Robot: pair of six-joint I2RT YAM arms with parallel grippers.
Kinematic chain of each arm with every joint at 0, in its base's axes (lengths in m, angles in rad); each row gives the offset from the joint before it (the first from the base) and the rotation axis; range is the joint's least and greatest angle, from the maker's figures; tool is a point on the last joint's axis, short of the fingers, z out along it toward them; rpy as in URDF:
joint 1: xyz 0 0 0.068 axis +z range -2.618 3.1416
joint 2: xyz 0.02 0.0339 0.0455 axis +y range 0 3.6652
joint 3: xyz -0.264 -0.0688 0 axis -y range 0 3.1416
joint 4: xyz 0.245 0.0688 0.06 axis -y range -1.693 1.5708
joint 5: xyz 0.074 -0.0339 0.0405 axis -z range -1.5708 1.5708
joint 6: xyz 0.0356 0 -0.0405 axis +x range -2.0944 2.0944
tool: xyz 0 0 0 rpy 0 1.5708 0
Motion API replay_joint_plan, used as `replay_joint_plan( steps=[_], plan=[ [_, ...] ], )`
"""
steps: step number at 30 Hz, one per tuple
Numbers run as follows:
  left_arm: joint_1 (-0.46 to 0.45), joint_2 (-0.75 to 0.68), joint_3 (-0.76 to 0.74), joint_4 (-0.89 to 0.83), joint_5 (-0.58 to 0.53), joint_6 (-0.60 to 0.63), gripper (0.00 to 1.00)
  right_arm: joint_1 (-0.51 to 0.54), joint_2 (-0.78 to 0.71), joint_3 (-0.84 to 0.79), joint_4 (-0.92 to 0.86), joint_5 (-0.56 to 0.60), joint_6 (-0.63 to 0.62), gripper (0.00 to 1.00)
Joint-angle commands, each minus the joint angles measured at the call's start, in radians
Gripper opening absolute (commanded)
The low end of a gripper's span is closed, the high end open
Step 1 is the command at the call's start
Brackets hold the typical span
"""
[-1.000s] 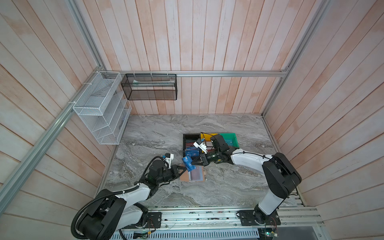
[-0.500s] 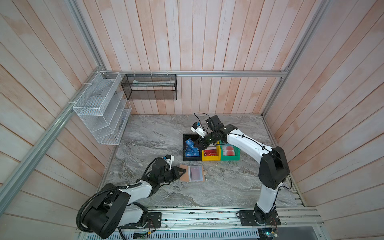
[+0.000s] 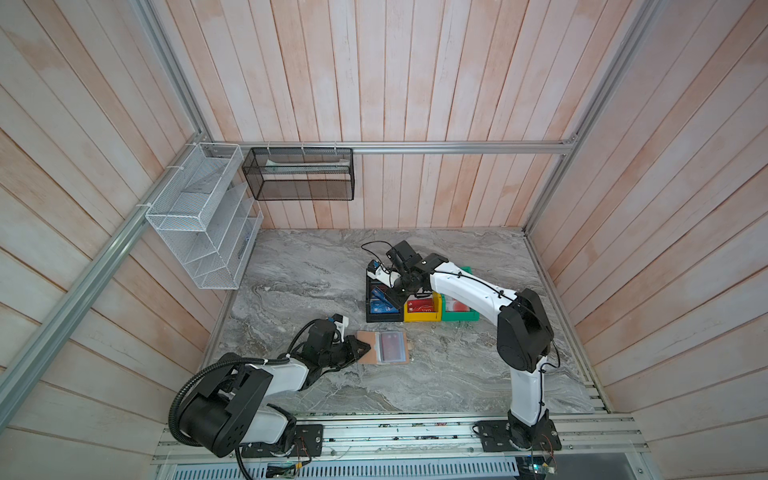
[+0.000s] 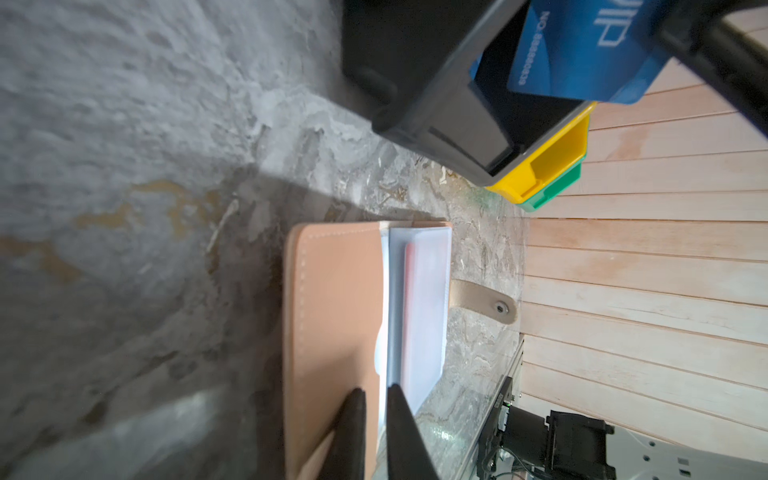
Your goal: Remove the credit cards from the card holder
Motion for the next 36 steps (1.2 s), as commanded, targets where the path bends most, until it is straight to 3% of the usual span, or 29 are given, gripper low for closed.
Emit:
replay_joint_plan(
  steps=[1,36],
  plan=[
    [-0.001,0.019,0.019,0.018,-0.007,0.021,0.14,-0.004,0.01,0.006,-0.022,0.071,-0.029,0.0],
    [-0.001,0.059,0.022,0.045,-0.005,0.02,0.15,0.092,0.0,-0.152,0.034,0.159,-0.25,0.0]
  ],
)
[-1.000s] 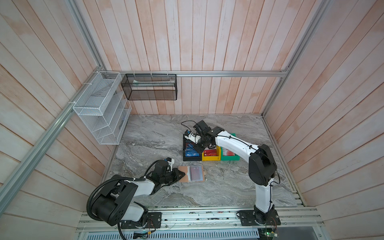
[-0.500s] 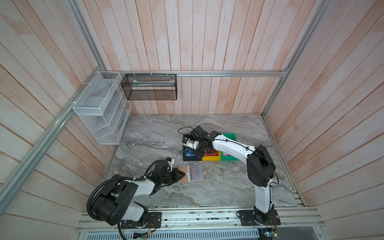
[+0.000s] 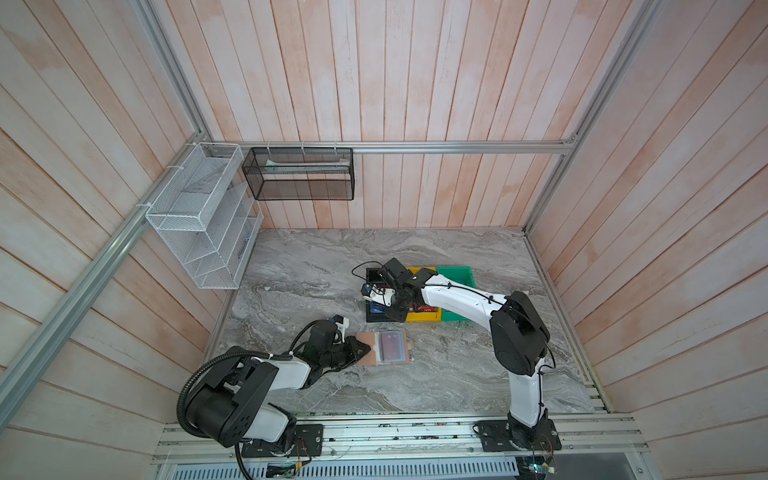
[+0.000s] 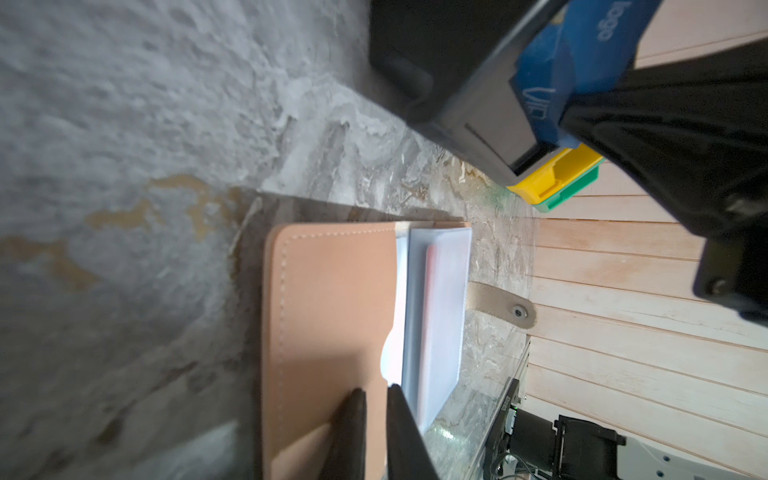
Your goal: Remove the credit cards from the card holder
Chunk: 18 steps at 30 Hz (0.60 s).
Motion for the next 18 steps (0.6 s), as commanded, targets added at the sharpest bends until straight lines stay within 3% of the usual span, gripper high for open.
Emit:
replay_joint_plan(
  steps=[1,8,18],
  plan=[
    [-0.001,0.016,0.019,0.019,-0.004,0.02,0.14,0.011,-0.001,-0.029,-0.014,0.01,-0.017,0.0],
    [-0.001,0.036,0.019,0.038,0.001,0.017,0.14,0.011,0.001,-0.032,0.057,0.088,0.011,0.16],
    [-0.001,0.047,0.022,0.044,0.003,0.017,0.15,0.011,-0.011,-0.037,0.143,0.171,0.004,0.24]
  ],
)
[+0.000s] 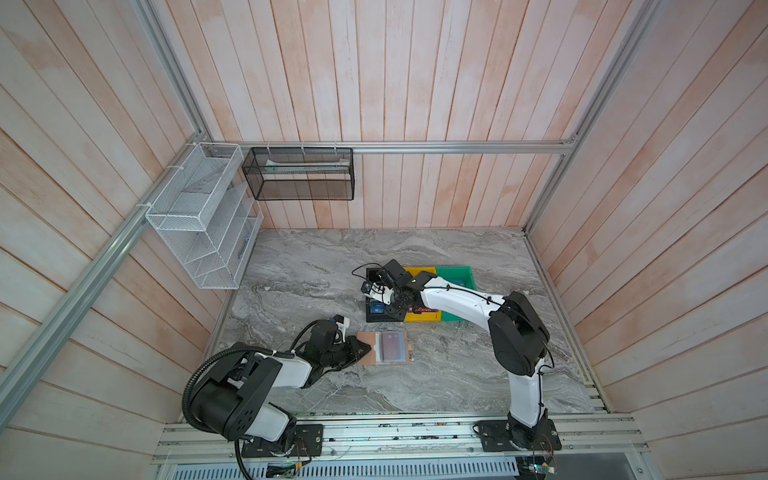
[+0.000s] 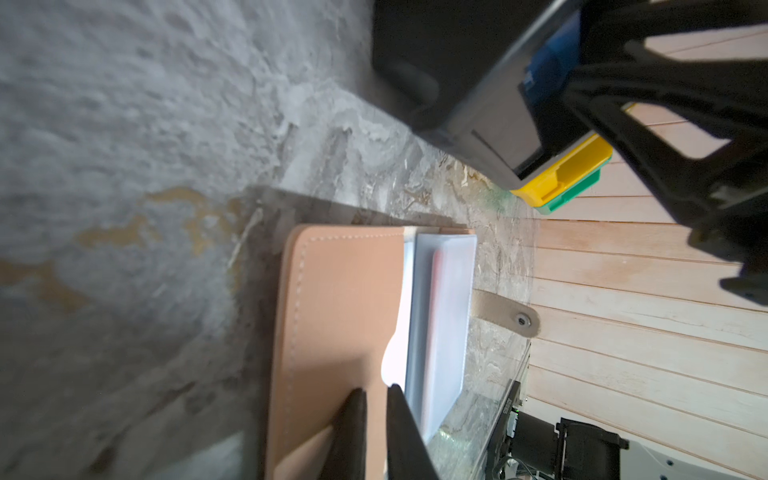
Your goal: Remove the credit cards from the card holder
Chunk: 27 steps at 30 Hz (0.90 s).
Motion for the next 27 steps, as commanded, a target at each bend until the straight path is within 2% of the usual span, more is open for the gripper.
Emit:
replay_joint_plan(
  steps=[1,9,13,16,19,23,27],
  plan=[
    [-0.001,0.019,0.019,0.013,0.002,0.018,0.15,0.006,-0.011,-0.012,0.054,0.061,0.007,0.25],
    [-0.002,0.033,0.015,0.039,0.016,0.004,0.14,0.016,-0.095,-0.043,0.164,0.169,0.064,0.28],
    [-0.002,-0.014,0.023,-0.018,0.004,0.017,0.1,0.058,-0.256,-0.142,0.174,0.103,0.161,0.23],
    [-0.003,-0.071,0.031,-0.079,-0.011,0.027,0.08,0.076,-0.39,-0.283,0.205,-0.045,0.326,0.18],
    [-0.004,-0.128,0.04,-0.142,-0.023,0.038,0.07,0.081,-0.512,-0.483,0.327,-0.167,0.51,0.11],
    [-0.003,-0.183,0.05,-0.214,-0.049,0.06,0.07,0.083,-0.592,-0.689,0.464,-0.196,0.663,0.03],
    [-0.003,-0.168,0.04,-0.216,-0.065,0.066,0.07,0.083,-0.573,-0.751,0.498,-0.209,0.709,0.02]
  ],
)
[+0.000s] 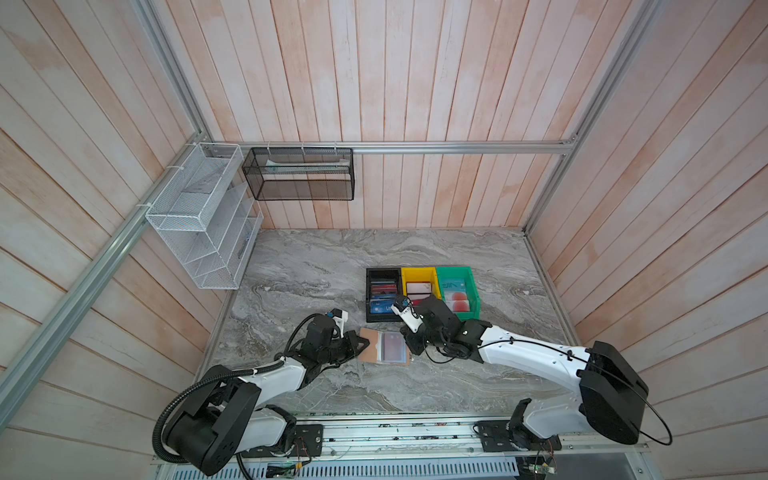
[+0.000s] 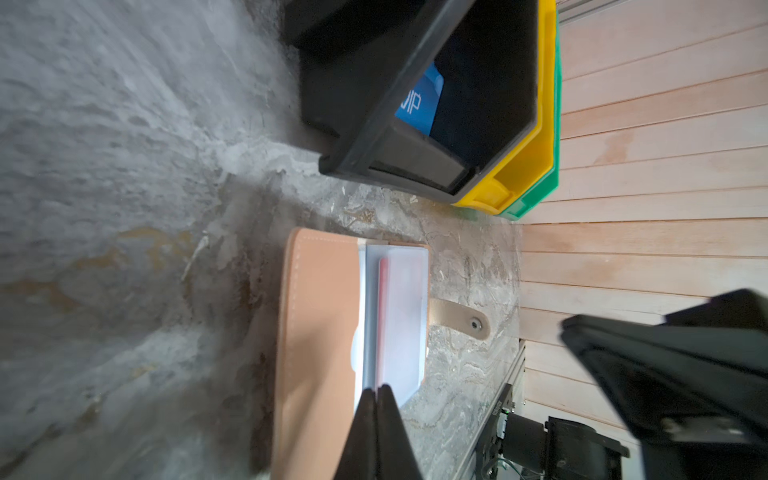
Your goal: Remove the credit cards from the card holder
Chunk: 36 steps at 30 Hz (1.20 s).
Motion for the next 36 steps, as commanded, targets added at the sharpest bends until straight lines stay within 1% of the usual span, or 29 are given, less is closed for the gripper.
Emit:
replay_joint_plan(
  steps=[1,6,11,19,26,36],
  plan=[
    [-0.002,0.026,0.006,-0.033,-0.03,0.028,0.07,-0.004,0.032,-0.006,0.073,-0.04,0.109,0.02],
    [-0.003,0.097,-0.003,0.025,-0.023,0.013,0.07,-0.012,0.14,0.045,0.024,-0.008,0.106,0.02],
    [-0.003,0.117,-0.01,0.036,-0.023,0.014,0.07,-0.02,0.218,0.077,0.002,0.009,0.092,0.02],
    [-0.003,0.122,-0.017,0.031,-0.034,0.02,0.07,-0.052,0.227,0.075,-0.009,0.011,0.079,0.02],
    [-0.002,0.145,-0.011,0.051,-0.027,0.016,0.07,-0.046,0.244,0.075,0.021,-0.05,0.084,0.02],
    [-0.003,0.134,-0.017,0.045,-0.029,0.017,0.06,-0.043,0.288,0.087,0.013,-0.04,0.09,0.02]
  ],
)
